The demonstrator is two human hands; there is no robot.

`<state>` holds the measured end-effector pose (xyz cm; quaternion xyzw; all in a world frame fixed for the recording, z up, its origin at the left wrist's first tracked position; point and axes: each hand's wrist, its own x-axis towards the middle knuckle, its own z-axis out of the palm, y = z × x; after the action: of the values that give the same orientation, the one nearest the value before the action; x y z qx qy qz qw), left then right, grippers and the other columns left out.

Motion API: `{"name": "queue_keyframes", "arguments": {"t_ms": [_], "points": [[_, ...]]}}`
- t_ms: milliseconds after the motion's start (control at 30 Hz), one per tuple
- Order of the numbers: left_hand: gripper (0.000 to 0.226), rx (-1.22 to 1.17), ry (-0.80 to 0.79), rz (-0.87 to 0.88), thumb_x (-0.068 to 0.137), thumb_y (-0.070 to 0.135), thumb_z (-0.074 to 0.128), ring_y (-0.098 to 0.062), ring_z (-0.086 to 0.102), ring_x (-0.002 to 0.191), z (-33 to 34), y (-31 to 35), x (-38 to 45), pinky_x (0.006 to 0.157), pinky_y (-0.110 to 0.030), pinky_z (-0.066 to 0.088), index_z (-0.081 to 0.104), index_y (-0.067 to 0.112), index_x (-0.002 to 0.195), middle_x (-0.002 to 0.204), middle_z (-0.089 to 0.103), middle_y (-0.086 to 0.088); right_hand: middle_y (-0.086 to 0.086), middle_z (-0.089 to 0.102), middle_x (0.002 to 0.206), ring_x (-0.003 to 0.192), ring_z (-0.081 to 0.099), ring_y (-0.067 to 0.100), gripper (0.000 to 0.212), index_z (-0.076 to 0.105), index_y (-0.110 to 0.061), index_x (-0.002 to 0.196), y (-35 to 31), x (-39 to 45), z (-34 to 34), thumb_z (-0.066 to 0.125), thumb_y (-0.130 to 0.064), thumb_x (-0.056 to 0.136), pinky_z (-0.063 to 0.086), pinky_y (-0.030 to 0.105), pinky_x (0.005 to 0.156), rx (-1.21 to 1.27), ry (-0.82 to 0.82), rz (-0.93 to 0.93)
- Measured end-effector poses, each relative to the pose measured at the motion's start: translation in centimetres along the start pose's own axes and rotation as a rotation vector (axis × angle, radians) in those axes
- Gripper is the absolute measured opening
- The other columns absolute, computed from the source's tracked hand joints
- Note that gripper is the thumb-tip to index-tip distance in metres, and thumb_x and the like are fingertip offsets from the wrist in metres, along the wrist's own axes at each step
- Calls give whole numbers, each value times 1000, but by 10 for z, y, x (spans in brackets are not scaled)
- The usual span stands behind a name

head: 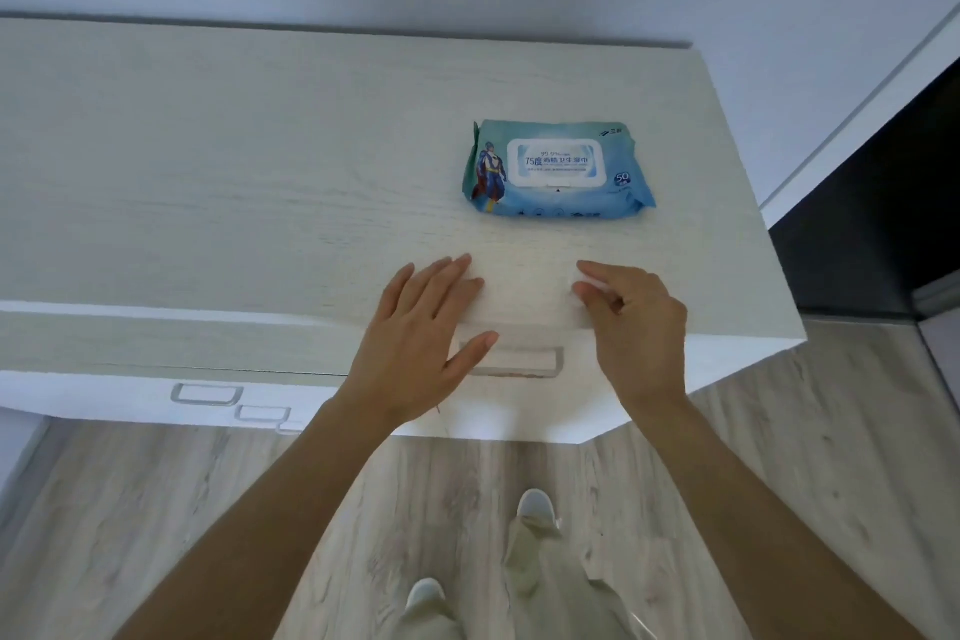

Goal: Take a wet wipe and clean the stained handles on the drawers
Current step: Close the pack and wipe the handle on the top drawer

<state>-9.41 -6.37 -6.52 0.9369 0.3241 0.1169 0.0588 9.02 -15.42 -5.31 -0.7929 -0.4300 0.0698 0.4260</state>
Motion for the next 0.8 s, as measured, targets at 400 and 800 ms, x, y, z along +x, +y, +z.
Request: {"name": "queue_keyframes", "arguments": {"t_ms": [400,800], "points": [[80,271,145,135,89,61,34,-29,17,143,43,-34,-41,116,-51,10,19,9,148,155,21,-14,-12,60,92,79,57,9,18,71,-17,101,-16,-45,12,69,-13,84,40,3,71,59,132,120],[86,428,717,90,79,68,58,-33,36,128,109,-41,-12,115,-53,5,33,6,133,137,37,-15,5,64,98,80,58,12,19,71,-11,98,23,-48,33,73,-11,80,38,-3,72,-21,295,-204]]}}
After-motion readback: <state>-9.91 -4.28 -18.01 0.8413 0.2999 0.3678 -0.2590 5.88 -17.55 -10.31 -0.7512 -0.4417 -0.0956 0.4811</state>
